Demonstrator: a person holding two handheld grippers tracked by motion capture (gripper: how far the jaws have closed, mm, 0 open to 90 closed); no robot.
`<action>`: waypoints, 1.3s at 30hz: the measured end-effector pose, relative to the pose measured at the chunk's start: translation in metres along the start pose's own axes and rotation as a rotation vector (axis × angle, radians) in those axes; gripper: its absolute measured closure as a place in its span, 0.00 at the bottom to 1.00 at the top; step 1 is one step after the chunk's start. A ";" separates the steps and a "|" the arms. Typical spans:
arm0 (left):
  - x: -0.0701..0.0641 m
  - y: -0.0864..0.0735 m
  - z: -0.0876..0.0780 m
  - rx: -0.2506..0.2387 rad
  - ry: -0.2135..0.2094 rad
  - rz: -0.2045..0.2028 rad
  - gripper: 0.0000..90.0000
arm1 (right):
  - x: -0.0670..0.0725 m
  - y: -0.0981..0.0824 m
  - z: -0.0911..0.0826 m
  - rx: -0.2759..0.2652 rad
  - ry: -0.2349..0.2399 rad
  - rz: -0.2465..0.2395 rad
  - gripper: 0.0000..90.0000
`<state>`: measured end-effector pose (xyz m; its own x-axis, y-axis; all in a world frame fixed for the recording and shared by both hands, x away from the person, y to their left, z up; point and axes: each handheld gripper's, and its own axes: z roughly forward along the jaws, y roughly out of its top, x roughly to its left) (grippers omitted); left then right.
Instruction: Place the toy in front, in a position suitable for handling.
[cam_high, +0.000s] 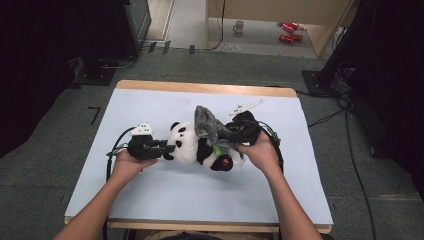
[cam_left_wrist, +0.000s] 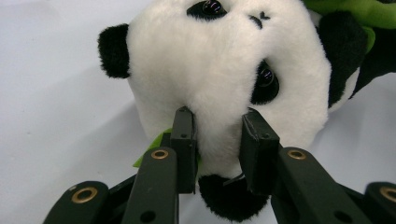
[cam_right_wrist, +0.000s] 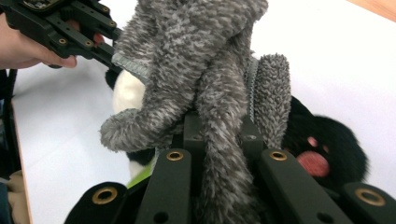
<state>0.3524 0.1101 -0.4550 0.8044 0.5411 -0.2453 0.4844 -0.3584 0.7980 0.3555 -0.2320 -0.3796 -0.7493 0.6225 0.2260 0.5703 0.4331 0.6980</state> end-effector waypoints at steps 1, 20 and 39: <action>0.000 0.000 0.000 0.001 0.003 0.000 0.78 | -0.001 -0.001 -0.001 0.001 -0.002 0.003 0.89; 0.001 -0.001 0.000 0.003 0.008 -0.005 0.78 | -0.009 -0.032 -0.009 -0.008 -0.017 0.033 0.89; 0.001 -0.001 0.000 0.002 0.004 -0.004 0.78 | -0.014 -0.058 -0.019 -0.003 -0.013 0.052 0.89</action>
<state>0.3528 0.1111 -0.4558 0.8011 0.5455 -0.2462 0.4882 -0.3575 0.7962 0.3266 -0.2780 -0.4106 -0.7141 0.6526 0.2534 0.6076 0.3979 0.6874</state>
